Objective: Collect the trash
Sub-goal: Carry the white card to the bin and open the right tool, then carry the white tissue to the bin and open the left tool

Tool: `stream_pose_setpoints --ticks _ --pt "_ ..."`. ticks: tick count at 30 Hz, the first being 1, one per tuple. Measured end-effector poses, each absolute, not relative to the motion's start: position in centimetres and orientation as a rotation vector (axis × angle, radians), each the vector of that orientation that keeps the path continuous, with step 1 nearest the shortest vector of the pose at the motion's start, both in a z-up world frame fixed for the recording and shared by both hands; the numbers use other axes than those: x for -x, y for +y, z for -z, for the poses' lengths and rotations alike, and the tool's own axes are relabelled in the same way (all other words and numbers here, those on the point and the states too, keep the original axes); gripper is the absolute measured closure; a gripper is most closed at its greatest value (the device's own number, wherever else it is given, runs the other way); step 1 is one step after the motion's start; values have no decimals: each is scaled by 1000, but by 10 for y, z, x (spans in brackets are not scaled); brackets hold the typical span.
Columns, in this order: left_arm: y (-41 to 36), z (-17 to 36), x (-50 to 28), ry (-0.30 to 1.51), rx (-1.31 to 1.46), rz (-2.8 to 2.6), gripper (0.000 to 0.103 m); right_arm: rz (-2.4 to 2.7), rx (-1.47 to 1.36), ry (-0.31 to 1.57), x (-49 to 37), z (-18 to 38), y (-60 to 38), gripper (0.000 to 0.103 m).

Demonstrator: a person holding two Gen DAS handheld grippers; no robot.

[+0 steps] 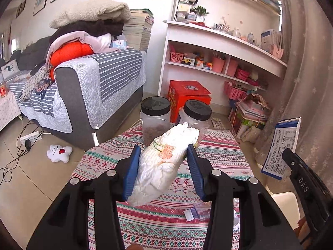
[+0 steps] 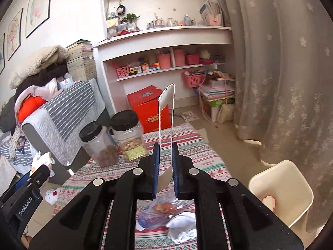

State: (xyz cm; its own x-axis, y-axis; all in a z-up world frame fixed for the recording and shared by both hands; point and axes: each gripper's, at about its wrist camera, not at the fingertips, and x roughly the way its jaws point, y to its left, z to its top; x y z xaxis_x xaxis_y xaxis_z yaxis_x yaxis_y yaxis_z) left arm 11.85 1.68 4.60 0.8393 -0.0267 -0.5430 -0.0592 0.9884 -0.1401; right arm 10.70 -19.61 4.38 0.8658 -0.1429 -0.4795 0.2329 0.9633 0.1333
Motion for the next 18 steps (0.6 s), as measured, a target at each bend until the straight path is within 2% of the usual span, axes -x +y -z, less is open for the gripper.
stream_pose_setpoints --ticks 14,17,18 --pt "-61 -33 -115 598 87 64 58 602 -222 584 -87 -26 -343 90" --pt "-81 -30 -112 605 73 90 58 656 -240 622 -79 -22 -370 68" --pt "-89 -29 -111 608 69 102 58 669 -245 618 -75 -22 -378 51"
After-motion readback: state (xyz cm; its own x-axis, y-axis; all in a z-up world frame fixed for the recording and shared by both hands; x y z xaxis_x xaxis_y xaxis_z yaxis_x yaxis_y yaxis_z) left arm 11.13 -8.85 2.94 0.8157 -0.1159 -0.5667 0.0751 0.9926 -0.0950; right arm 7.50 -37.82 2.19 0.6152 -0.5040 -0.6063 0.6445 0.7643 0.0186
